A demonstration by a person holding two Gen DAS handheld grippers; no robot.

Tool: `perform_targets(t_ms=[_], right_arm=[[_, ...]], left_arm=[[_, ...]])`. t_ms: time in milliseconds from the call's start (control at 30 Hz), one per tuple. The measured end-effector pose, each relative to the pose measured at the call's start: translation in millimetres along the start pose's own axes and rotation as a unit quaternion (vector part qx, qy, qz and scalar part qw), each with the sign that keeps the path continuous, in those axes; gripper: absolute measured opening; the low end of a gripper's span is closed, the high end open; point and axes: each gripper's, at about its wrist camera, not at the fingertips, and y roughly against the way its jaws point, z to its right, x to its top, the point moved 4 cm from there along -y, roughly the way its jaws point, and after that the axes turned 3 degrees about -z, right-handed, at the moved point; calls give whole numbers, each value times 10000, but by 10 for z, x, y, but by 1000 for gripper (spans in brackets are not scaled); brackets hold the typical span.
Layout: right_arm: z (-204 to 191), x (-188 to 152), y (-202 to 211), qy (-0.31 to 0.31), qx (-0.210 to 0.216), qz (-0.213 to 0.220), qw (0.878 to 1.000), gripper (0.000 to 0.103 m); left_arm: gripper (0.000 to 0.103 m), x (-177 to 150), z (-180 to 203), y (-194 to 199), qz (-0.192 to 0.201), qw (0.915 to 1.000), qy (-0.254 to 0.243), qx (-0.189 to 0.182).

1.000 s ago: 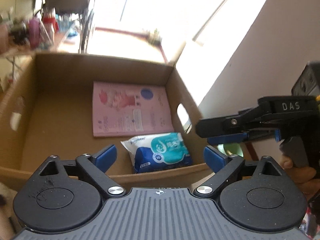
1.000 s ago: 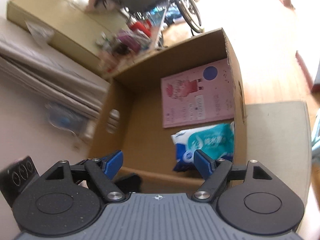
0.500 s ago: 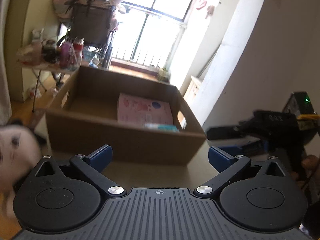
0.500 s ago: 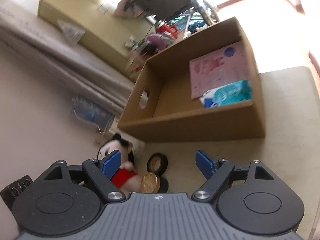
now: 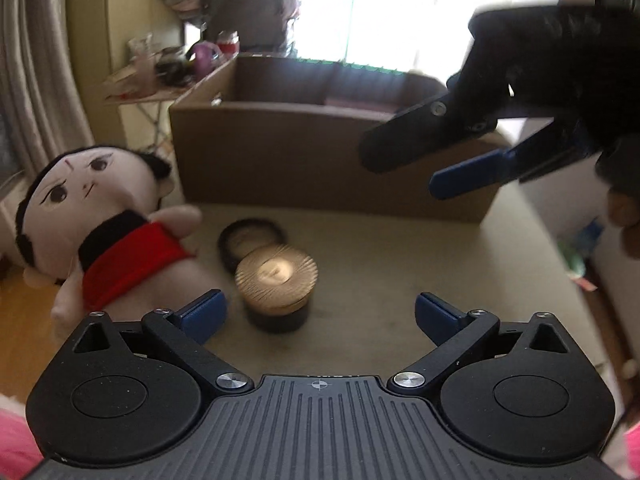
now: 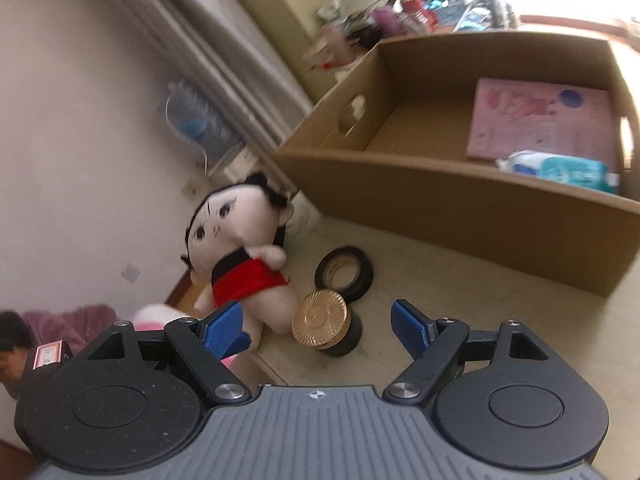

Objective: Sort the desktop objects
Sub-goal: 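Move the open right gripper to the gold round compact, then close the right gripper on the gold compact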

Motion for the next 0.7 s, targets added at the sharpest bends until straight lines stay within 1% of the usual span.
perform_targets(t_ms=[67,133,233,267,300,367,433,467,500,600,700], right_arm=[[-15,2,-128,25,50,-186,9998,82],[-15,19,-274,-18,123,-377,9992,76],[12,59,-492,-129,230,-619,9977,69],[21,71,-557,-169,271,-686,9971,68],[32,84,-625,-211,301,-751,9965,67],[51,108,-743,-284,326,-861,9953,66],[69,119,-845,-357,389,-992,9937,65],[70,129,-874,-369,372,-995,9937,67],[62,142,-894,-322,328,-1009,9938,66],[77,154,-904,-328,338,-1068,9932,66],[100,153,-883,-350,345,-1113,9926,66]], left_arm=[[99,-38,-8,-46,-42,10000,-75,0],[96,-39,-19,-115,-114,9999,-108,13],[93,-40,-68,-204,-196,9998,-62,61],[91,-59,-68,-211,-229,9997,-32,73],[86,-57,-82,-235,-268,9996,4,58],[83,-36,-108,-281,-321,9995,71,-10],[83,-25,-119,-313,-320,9994,89,-67],[84,-13,-122,-328,-318,9994,86,-83],[84,-1,-128,-339,-322,9994,88,-53],[84,12,-148,-370,-287,9995,83,-33],[84,11,-161,-370,-252,9996,98,-101]])
